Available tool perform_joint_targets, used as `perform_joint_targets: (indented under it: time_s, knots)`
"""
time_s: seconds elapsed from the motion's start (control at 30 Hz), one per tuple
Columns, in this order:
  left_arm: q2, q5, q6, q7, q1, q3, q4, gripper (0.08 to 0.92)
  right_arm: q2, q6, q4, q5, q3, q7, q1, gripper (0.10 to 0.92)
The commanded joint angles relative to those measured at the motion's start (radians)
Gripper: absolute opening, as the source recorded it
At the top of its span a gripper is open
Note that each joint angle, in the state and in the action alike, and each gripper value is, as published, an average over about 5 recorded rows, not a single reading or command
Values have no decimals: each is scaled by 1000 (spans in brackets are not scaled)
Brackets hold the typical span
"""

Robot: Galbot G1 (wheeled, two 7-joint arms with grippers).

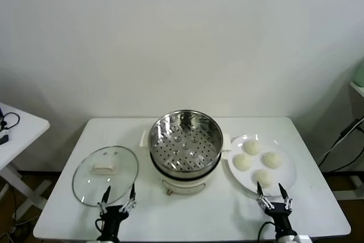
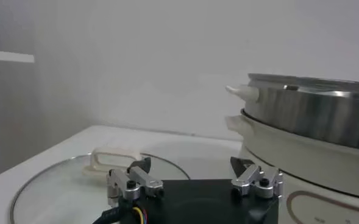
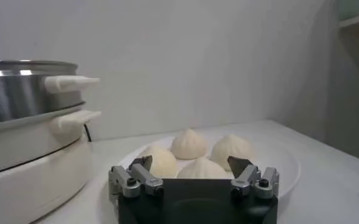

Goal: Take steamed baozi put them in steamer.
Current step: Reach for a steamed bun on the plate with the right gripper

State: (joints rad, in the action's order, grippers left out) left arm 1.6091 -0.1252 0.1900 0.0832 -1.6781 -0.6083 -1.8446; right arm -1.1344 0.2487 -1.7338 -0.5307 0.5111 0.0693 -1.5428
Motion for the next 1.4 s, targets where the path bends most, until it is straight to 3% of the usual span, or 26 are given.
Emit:
perform_joint_targets:
  time_s: [0.03,0.2,0.33,0.43,0.53,0.73,0.93,1.1,1.4]
  knots:
    - [24,0,1,2,-2,1,-6,823,53,-155,-125,-69,61,-11,38,823]
    - [19,0,3,4,-3,1,-12,823,173,-394,-180,-209,75,5,250,823]
    - [15,-2,6,7,-5,0,-14,823,314,-580,-129,-256,-11,-8,451,823]
    - [9,-1,8,12,-9,2,-16,823,464,-716,-53,-142,-131,-126,591,823]
    - [6,3,12,15,-14,3,-18,823,622,-791,21,59,-298,-335,733,823]
    - [0,16,26,18,-21,3,-14,823,797,-584,183,472,-694,-722,1101,823]
    - [-4,27,36,22,-22,2,-4,823,809,-328,366,709,-1157,-1038,1545,823]
    - [-5,39,44,25,-22,6,4,823,732,-189,494,684,-1512,-1199,1873,823]
    - [-2,50,54,29,-16,12,18,823,508,-231,614,481,-1801,-1262,2040,823]
